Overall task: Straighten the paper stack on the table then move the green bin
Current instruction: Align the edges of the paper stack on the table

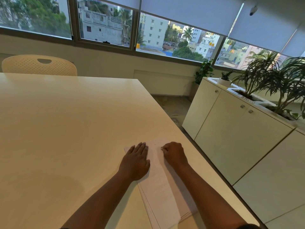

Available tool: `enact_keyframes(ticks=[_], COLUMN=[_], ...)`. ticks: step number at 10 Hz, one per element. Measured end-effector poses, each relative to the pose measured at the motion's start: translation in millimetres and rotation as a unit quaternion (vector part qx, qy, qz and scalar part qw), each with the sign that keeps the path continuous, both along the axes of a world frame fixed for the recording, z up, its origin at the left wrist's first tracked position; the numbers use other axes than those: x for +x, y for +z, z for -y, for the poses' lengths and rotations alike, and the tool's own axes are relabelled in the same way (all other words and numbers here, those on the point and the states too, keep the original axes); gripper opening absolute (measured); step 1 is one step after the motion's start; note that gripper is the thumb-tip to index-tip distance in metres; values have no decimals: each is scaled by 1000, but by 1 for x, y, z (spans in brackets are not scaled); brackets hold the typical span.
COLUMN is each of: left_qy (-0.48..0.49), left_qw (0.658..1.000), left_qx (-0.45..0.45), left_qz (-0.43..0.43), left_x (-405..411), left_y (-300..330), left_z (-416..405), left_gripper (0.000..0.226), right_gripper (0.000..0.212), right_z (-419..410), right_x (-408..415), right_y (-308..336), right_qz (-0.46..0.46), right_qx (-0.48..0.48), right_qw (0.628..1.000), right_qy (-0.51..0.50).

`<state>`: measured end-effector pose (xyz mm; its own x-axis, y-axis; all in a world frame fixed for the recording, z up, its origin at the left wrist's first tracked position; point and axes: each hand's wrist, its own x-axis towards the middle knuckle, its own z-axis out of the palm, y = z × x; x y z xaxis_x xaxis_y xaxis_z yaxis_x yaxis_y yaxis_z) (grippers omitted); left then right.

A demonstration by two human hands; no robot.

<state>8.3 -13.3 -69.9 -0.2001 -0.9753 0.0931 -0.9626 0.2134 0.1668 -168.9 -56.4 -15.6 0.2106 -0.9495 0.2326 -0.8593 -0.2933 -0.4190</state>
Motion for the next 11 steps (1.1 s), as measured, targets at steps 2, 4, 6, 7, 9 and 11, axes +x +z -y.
enact_keyframes(ticks=[2, 4, 6, 7, 9, 11], left_qy=[-1, -6, -10, -8, -7, -6], left_qw=[1000, 1000, 1000, 1000, 1000, 1000], left_qx=[-2, -2, 3, 5, 6, 7], left_qz=[-3, 4, 12, 11, 13, 11], left_x=[0, 1, 2, 2, 1, 1], left_y=[0, -1, -3, -3, -4, -2], left_z=[0, 1, 2, 3, 3, 2], left_gripper=[64, 63, 63, 63, 63, 63], right_gripper=[16, 20, 19, 19, 21, 22], right_z=[-22, -7, -29, -28, -10, 1], right_x=[-3, -51, -23, -30, -18, -11], right_y=[-10, -1, -9, -7, -1, 0], right_qz=[-15, -27, -25, -13, -23, 12], right_qx=[9, 1, 10, 13, 17, 30], right_qw=[993, 1000, 997, 998, 1000, 999], right_qy=[116, -12, 69, 53, -6, 1])
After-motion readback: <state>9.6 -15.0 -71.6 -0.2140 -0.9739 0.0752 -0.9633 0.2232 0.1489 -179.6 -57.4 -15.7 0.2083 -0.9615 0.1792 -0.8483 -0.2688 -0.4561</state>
